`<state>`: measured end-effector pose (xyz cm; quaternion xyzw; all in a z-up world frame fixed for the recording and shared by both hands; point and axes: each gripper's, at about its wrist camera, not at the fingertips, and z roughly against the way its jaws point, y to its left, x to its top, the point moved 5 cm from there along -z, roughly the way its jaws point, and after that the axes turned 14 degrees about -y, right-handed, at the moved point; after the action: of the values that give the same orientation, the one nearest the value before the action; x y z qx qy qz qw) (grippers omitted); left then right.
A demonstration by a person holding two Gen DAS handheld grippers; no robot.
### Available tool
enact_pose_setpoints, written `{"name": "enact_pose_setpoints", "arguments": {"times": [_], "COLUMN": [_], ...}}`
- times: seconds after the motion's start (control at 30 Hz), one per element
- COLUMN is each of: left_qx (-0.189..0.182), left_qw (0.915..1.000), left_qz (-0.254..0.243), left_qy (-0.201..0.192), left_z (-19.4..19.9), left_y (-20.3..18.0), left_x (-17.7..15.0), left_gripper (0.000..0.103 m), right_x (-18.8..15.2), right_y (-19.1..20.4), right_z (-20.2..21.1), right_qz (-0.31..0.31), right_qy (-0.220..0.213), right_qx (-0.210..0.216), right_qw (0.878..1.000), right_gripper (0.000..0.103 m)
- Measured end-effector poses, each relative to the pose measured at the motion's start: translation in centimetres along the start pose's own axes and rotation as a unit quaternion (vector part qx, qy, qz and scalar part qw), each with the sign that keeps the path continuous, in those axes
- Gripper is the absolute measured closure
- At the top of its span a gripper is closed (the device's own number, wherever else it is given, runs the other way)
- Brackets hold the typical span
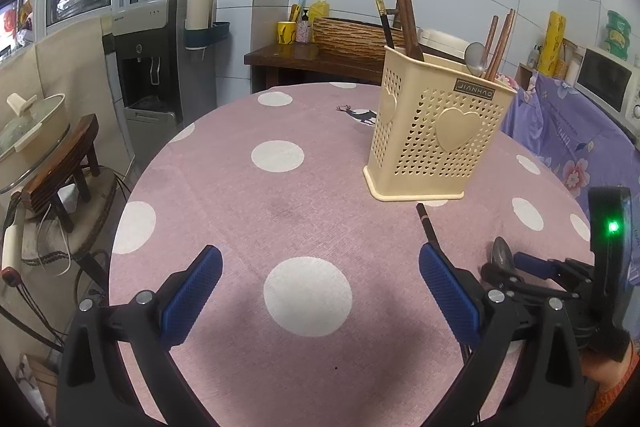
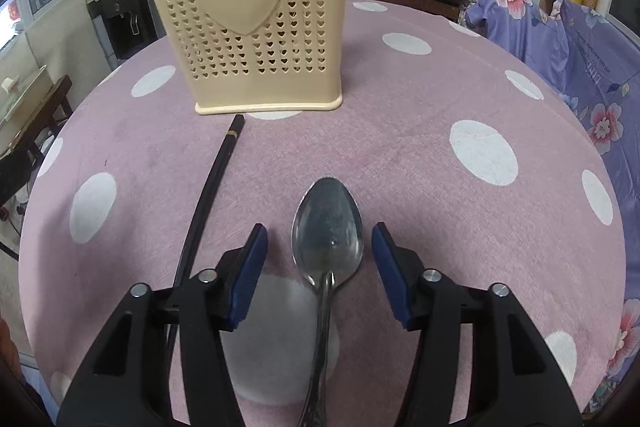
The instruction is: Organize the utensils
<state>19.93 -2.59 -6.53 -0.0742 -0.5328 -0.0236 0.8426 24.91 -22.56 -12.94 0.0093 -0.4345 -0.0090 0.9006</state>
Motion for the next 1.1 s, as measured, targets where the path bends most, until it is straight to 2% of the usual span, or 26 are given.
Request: {"name": "enact_pose_setpoints", "arguments": {"times": [0.07,0.13,0.27,0.37,0.67,0.9,1.0,1.1], "left_qx": [-0.003,-0.006,-0.011,-0.015,-0.027,-0.068,-0.071,-0.066], "left_qw": [1.0000,0.9999,0.9996,0.9995,0.9988,0.9946,0.9935,0.9920], "left_qz": [-0.003,-0.008,-0.020,-0.023,-0.031,-0.033,-0.042,-0.048], "left_qy": [0.004,0.008,0.015,0.017,0.025,0.071,0.078,0.096], "left_z": [-0.1,-0.2,-0.4,-0.5,-1.0,-3.0,-4.4,-6.3], "left_y": [-0.2,-0.5,-1.2,-1.6,-3.3,-6.8,-8.6,-10.0], "left_x": [-0.1,-0.4,-0.7,-0.8,-1.0,-1.5,-1.3,-1.5], "left_gripper": [0.005,0.005,0.005,0.005,0.007,0.038,0.047,0.061], "right_x": [0.1,0.2,0.3,0.9,3.7,3.2,3.1,3.2], "right_y": [0.0,0.1,-0.4,-1.0,-2.7,-3.6,-3.6,-3.5], "right_z": [-0.4,-0.5,-0.2,1.1,10.1,13.0,13.4,13.8], "right_qz": [0.000,0.004,-0.016,-0.035,-0.072,-0.090,-0.090,-0.085], "right_qy": [-0.003,-0.006,-0.006,-0.024,-0.115,-0.142,-0.149,-0.159], "right_qx": [-0.006,-0.008,0.003,0.012,0.028,0.031,0.030,0.030], "right_qw": [1.000,1.000,1.000,0.999,0.990,0.985,0.984,0.983], "right_gripper": [0.058,0.065,0.065,0.065,0.065,0.065,0.065,0.065]}}
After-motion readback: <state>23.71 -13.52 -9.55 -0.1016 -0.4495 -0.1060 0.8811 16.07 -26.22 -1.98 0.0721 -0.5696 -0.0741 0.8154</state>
